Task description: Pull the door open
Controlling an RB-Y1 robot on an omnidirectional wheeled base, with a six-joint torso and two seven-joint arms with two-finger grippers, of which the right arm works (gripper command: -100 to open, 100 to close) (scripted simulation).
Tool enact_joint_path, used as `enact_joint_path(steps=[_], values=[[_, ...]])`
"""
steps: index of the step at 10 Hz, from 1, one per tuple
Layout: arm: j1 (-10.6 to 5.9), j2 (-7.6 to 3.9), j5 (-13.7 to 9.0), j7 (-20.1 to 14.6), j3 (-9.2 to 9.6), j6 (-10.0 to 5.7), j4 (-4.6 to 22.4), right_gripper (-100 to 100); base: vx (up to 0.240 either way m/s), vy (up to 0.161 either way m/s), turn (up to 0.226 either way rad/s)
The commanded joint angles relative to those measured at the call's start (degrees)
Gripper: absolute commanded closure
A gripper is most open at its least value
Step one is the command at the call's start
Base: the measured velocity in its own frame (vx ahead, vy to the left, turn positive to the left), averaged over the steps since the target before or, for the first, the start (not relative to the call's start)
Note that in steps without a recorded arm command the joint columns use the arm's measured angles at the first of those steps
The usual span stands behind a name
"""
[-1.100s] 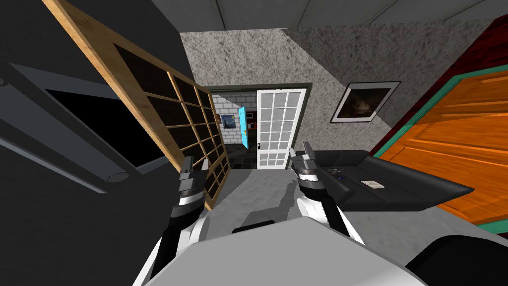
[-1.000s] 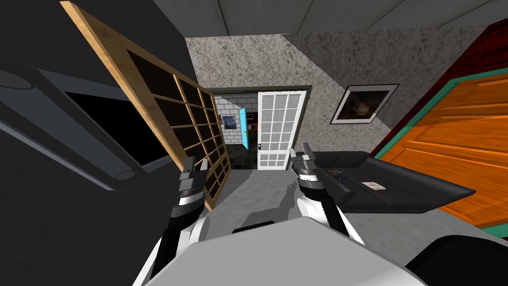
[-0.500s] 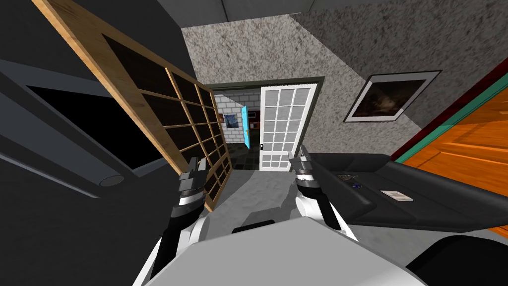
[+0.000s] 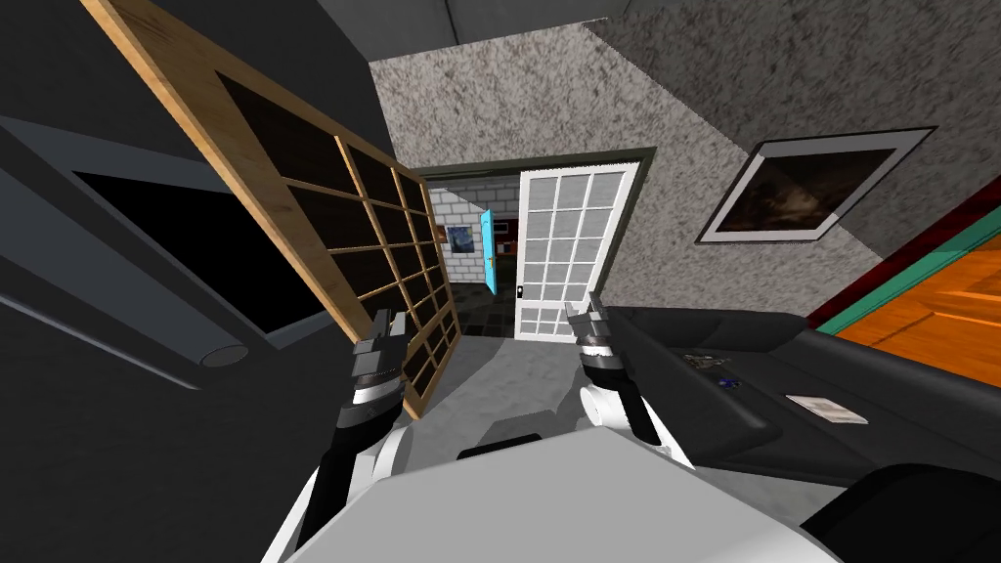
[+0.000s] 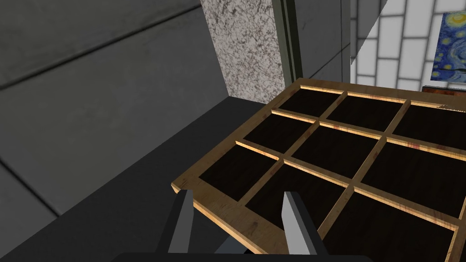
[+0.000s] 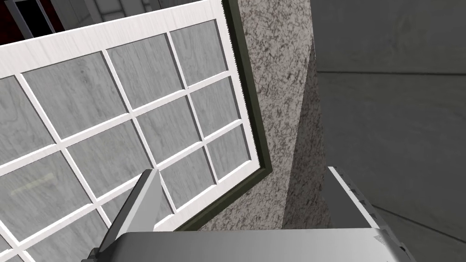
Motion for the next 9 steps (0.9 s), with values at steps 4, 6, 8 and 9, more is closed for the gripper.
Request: enact_joint_path(steps=[4,6,8,9], values=[[-2.01,-0.68,-2.22,-4.94,-1.46,-1.56,6.36,-100,0.094,-0.014,0.093],[-2.86,-0.89,-3.19,-7.15,-2.03,-2.33,9.31,-100,0.107,-0.027,0.099],[-3.78,-1.07,-4.25,-9.53,-2.64,-3.17,12.5,-100,0.093,-0.034,0.113],[-4.25,-1.16,-4.79,-10.75,-2.95,-3.59,14.14,-100,0.095,-0.028,0.086]])
